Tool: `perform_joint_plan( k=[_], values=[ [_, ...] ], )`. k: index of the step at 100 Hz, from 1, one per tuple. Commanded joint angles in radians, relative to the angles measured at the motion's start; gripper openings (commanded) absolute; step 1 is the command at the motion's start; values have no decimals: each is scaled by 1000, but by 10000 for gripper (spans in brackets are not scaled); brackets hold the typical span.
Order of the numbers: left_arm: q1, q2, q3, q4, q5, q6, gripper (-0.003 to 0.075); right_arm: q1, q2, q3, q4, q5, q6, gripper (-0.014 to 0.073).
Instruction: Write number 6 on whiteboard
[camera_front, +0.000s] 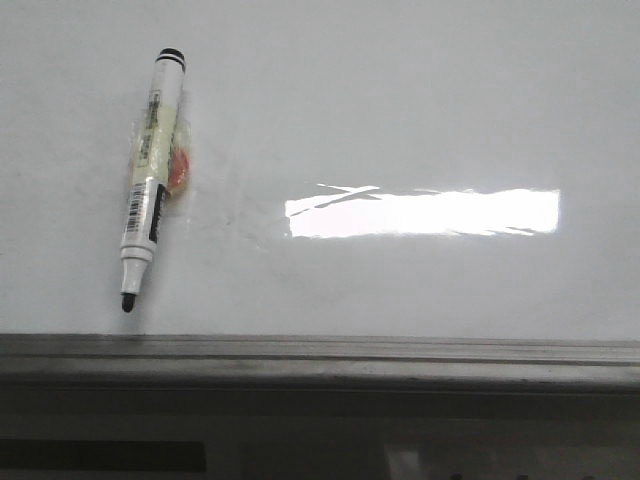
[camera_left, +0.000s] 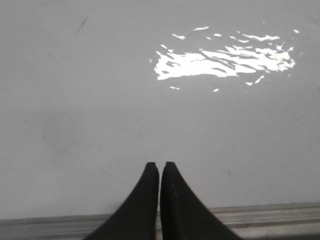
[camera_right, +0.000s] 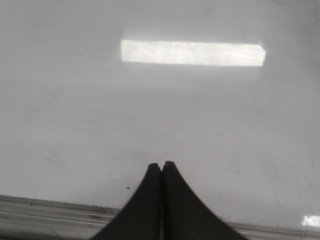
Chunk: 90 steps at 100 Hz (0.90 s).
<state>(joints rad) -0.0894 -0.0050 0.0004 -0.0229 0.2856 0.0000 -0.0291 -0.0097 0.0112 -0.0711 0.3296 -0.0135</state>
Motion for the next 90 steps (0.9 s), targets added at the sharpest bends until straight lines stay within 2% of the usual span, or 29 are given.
perform_joint_plan(
  k=[1,15,40,48,54,69,79,90],
  values=[
    [2,-28,23,-1,-126,0,-20,-7,-16,14,-15,-18,-6,-64],
    [2,-28,23,-1,-200,0,-20,-7,-16,14,-15,-74,-6,-64],
    [2,-28,23,-9,-279,0,-20,-7,-16,14,0,-486,-6,-64],
    [0,-28,23,-30,-305,0,-20,-7,-16,14,0,-546,-6,-64],
    [0,-28,21,-83,-336,-9,-20,-7,-16,14,2,-523,-6,-64],
    [-2,-14,-16,-133,-286,-9,-21,-7,13,-64,17,-303,-6,-64],
    [-2,39,-62,-157,-234,-9,-20,-7,97,-144,17,-169,-6,-64],
    [-2,118,-157,-157,-196,-9,-20,-7,211,-208,34,-108,-6,-64]
  ],
)
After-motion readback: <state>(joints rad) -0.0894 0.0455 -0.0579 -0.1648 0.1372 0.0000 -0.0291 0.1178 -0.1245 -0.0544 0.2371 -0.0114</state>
